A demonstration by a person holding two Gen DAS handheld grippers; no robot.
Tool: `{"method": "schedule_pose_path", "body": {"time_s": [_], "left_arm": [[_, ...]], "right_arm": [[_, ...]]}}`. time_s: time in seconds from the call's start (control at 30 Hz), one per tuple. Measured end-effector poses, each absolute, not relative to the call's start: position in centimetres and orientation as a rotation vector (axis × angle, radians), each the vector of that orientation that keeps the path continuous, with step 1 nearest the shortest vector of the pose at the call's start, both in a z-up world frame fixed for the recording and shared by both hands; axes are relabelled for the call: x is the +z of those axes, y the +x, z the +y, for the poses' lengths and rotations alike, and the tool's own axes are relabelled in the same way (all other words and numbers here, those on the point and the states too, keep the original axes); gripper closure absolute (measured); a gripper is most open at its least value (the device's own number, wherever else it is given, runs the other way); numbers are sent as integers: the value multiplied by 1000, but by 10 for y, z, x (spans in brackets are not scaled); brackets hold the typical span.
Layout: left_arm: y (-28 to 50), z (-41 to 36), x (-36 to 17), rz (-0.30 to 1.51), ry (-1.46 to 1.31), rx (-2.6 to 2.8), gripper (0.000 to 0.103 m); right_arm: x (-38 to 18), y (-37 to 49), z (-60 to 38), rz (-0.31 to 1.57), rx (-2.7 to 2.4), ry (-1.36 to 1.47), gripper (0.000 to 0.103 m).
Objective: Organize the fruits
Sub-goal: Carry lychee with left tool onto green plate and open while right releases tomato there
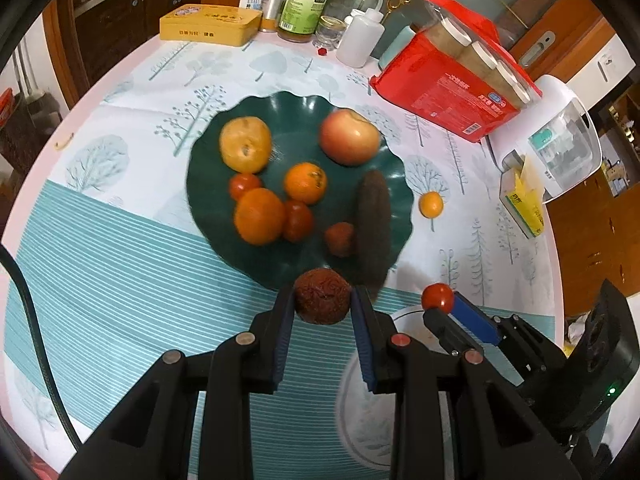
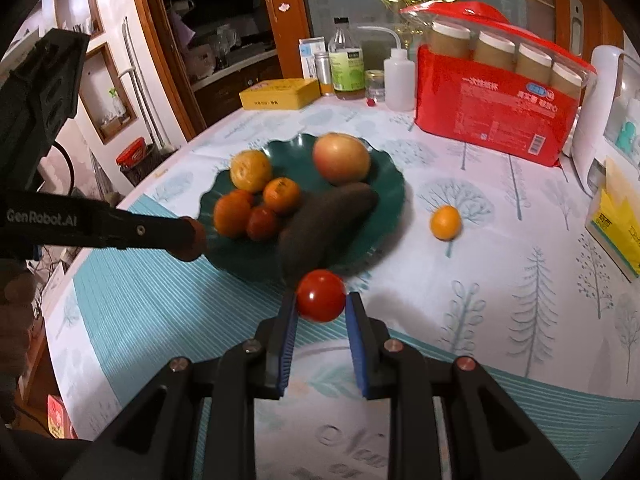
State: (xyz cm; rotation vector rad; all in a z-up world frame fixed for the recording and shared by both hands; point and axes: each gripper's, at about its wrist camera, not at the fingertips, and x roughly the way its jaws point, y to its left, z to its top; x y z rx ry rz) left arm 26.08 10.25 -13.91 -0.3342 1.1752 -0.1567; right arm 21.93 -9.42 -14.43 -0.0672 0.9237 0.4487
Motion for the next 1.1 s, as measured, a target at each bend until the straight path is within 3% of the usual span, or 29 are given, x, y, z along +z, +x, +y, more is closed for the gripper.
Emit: {"method": "schedule_pose_path", "body": {"time_s": [0.97,1.1], "left_arm": [[305,137,-191,1224,-232,-276,75],[306,137,-194,1237,-233,-270,70]], "right_arm": [[-179,250,-16,976,393,49,78],[-183,253,-14,999,395,48,69]]}}
